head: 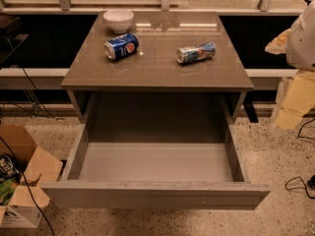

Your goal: Place redbull can into top drawer

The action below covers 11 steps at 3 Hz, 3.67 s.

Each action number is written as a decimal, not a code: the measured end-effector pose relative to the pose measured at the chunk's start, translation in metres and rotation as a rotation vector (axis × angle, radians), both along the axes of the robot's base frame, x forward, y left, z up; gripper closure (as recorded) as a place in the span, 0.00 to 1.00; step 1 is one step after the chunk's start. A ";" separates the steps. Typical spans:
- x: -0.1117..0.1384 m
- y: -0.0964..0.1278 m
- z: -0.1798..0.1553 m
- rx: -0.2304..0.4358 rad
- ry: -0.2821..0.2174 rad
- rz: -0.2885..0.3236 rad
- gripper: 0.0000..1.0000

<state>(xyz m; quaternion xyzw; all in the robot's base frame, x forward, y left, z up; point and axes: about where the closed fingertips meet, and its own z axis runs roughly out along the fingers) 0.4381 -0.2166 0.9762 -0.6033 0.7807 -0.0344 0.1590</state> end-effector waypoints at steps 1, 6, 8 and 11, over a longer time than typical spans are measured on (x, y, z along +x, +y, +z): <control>0.000 0.000 0.001 0.000 -0.004 0.000 0.00; 0.118 0.036 -0.001 0.112 -0.126 -0.003 0.00; 0.201 0.044 -0.035 0.187 -0.134 -0.030 0.00; 0.299 0.055 -0.078 0.268 -0.094 -0.077 0.00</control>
Offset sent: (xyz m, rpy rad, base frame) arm 0.0348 0.0147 0.0088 0.0010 -0.0795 0.0298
